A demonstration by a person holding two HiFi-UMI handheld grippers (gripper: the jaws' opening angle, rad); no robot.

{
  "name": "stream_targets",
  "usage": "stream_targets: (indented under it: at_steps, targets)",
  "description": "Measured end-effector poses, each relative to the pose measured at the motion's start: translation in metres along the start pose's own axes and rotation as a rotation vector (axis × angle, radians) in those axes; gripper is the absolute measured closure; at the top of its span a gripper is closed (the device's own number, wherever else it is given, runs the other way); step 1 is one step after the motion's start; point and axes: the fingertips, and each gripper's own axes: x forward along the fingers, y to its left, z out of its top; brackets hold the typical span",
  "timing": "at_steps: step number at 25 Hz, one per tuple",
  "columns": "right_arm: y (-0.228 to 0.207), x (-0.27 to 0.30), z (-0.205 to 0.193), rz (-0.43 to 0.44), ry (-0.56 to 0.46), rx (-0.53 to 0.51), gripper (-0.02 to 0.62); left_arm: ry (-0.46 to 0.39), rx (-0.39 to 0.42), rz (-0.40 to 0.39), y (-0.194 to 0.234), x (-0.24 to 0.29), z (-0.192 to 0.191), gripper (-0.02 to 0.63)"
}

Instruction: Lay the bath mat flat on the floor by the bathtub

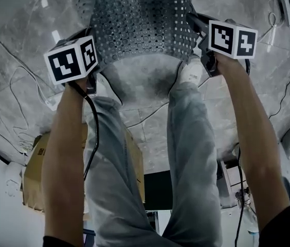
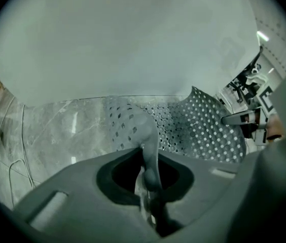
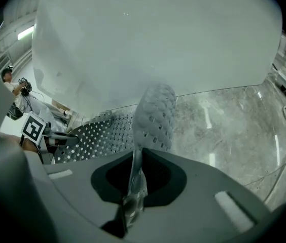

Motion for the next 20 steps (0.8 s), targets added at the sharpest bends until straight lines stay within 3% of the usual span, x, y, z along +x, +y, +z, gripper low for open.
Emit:
stream_targets:
  at_steps: [5, 20]
  targets:
    - [-0.025, 0.003, -0.004, -0.036, 0.020, 0.003, 0.571, 0.040, 0.027, 0.014, -0.001, 0.020, 0.003, 0.572]
    - [-0.052, 0.026, -0.026, -0.140, 0.079, -0.062, 0.569, 0.133, 0.087, 0.082, 0.045, 0.045, -0.035, 0.561]
